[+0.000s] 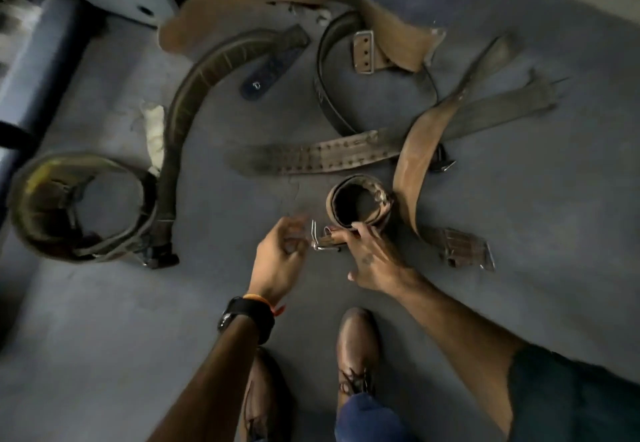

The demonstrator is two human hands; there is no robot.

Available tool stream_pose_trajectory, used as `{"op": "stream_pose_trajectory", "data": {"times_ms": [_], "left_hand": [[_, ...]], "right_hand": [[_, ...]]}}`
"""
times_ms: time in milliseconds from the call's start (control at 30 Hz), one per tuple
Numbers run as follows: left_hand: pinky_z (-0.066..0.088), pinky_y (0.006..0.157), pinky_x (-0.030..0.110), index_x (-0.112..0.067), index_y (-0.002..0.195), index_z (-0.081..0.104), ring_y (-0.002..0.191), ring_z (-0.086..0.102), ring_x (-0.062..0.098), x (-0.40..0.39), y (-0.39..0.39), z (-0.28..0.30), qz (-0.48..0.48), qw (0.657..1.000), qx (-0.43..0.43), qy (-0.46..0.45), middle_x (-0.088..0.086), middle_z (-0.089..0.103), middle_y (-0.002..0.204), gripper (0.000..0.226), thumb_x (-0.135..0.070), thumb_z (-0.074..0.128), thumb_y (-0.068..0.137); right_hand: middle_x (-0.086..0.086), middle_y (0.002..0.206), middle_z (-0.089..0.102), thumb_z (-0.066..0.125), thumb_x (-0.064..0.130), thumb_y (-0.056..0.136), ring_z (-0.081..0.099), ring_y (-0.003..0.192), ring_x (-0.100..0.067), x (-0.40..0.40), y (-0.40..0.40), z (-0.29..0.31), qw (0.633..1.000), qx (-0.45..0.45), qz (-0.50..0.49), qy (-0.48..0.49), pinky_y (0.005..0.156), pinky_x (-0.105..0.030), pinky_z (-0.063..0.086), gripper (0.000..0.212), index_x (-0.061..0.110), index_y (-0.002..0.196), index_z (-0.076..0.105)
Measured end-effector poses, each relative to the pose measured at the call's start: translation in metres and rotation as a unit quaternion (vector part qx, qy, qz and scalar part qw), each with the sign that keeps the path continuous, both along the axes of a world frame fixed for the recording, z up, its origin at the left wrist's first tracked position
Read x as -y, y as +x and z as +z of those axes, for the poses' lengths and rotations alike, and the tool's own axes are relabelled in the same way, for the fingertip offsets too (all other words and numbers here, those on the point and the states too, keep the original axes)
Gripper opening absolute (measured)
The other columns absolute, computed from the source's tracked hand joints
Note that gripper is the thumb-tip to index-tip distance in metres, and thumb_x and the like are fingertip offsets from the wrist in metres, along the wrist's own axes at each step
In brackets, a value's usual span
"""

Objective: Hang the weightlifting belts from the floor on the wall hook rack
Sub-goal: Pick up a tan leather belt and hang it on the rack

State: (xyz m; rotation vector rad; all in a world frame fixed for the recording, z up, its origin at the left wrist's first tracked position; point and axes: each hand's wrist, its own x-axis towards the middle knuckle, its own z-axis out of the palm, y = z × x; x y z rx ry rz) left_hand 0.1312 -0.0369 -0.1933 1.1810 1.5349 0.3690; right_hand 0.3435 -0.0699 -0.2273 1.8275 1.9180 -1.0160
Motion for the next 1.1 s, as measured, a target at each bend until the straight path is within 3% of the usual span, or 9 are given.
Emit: {"op": "stream_pose_trajectory", "data": {"times_ms": [100, 200, 367, 433, 633, 733, 833, 1000, 1100], "left_hand": [[0.052, 0.085, 0.011, -0.026, 0.125, 0.071, 0.097, 0.067, -0.019, 0.019, -0.006, -0.069, -0.018, 1.000, -0.015, -0.010, -0.020, 0.074, 0.114, 0.033, -0.007, 0.070, 0.099], [0.049, 0.084, 0.001, -0.026, 0.130, 0.070, 0.104, 0.068, -0.013, 0.032, -0.017, -0.103, -0.047, 0.998, -0.039, -0.021, -0.012, 0.075, 0.120, 0.034, -0.010, 0.071, 0.100], [0.051, 0.106, 0.023, -0.026, 0.146, 0.059, 0.130, 0.063, 0.012, 0.018, -0.035, -0.072, 0.006, 0.994, 0.012, -0.105, -0.010, 0.065, 0.141, 0.053, -0.025, 0.081, 0.098], [0.048, 0.119, 0.035, -0.028, 0.152, 0.058, 0.137, 0.059, 0.008, 0.003, -0.031, -0.030, 0.018, 0.987, 0.057, -0.151, -0.014, 0.063, 0.149, 0.073, -0.052, 0.086, 0.090], [0.067, 0.084, 0.037, -0.023, 0.109, 0.083, 0.100, 0.083, 0.018, -0.029, -0.019, 0.113, -0.001, 0.987, 0.091, -0.134, -0.003, 0.087, 0.104, 0.049, -0.061, 0.090, 0.079], [0.066, 0.098, 0.049, -0.025, 0.111, 0.084, 0.105, 0.083, 0.021, -0.028, -0.027, 0.180, -0.002, 0.984, 0.109, -0.144, -0.001, 0.087, 0.109, 0.056, -0.067, 0.088, 0.074], [0.065, 0.090, 0.032, -0.023, 0.115, 0.083, 0.104, 0.083, 0.016, -0.023, -0.031, 0.248, 0.017, 0.982, 0.122, -0.145, -0.003, 0.087, 0.110, 0.041, -0.054, 0.086, 0.089], [0.062, 0.091, 0.026, -0.036, 0.132, 0.065, 0.115, 0.074, 0.011, -0.032, -0.056, 0.425, 0.009, 0.989, 0.099, -0.111, -0.015, 0.078, 0.124, 0.066, -0.072, 0.085, 0.080], [0.061, 0.100, 0.032, -0.038, 0.134, 0.060, 0.112, 0.072, 0.000, -0.049, -0.069, 0.547, 0.003, 0.994, 0.107, -0.004, -0.020, 0.077, 0.121, 0.068, -0.052, 0.096, 0.077]], "right_hand": [[-0.019, 0.159, 0.039, 0.094, 0.040, 0.071, 0.041, 0.147, -0.040, -0.009, -0.012, -0.067, 0.993, 0.092, 0.069, 0.019, 0.123, -0.055, 0.033, 0.103, 0.037, 0.157, 0.038], [-0.011, 0.136, 0.059, 0.072, 0.029, 0.094, 0.059, 0.128, -0.034, -0.019, -0.016, -0.109, 0.985, 0.118, 0.092, 0.081, 0.119, -0.049, 0.036, 0.048, 0.032, 0.140, 0.059], [0.000, 0.109, 0.081, 0.075, 0.010, 0.091, 0.076, 0.104, -0.025, -0.034, -0.014, -0.067, 0.968, -0.143, -0.183, 0.092, 0.089, -0.035, 0.059, 0.030, 0.023, 0.118, 0.081], [0.006, 0.109, 0.081, 0.084, 0.007, 0.090, 0.076, 0.108, -0.012, -0.036, -0.021, -0.015, 0.899, -0.291, -0.323, 0.051, 0.101, -0.036, 0.060, 0.028, 0.021, 0.114, 0.080], [-0.011, 0.124, 0.080, 0.074, 0.019, 0.097, 0.076, 0.117, -0.026, -0.044, -0.058, 0.150, 0.645, -0.522, -0.549, -0.102, 0.101, -0.038, 0.061, 0.029, 0.010, 0.125, 0.077], [0.000, 0.121, 0.082, 0.075, 0.025, 0.101, 0.077, 0.117, -0.014, -0.058, -0.053, 0.221, 0.767, -0.439, -0.462, -0.072, 0.105, -0.039, 0.061, 0.026, 0.018, 0.126, 0.078], [0.014, 0.114, 0.083, 0.087, 0.038, 0.089, 0.076, 0.109, 0.000, -0.072, -0.051, 0.302, 0.876, -0.337, -0.340, 0.061, 0.101, -0.036, 0.063, 0.032, 0.028, 0.120, 0.082], [0.017, 0.113, 0.082, 0.087, 0.051, 0.085, 0.075, 0.113, 0.000, -0.082, -0.061, 0.500, 0.885, -0.330, -0.296, 0.141, 0.099, -0.040, 0.063, 0.038, 0.031, 0.117, 0.083], [0.011, 0.110, 0.083, 0.085, 0.052, 0.086, 0.077, 0.110, -0.007, -0.087, -0.065, 0.622, 0.884, -0.329, -0.284, 0.171, 0.097, -0.044, 0.064, 0.038, 0.027, 0.115, 0.083]]}}
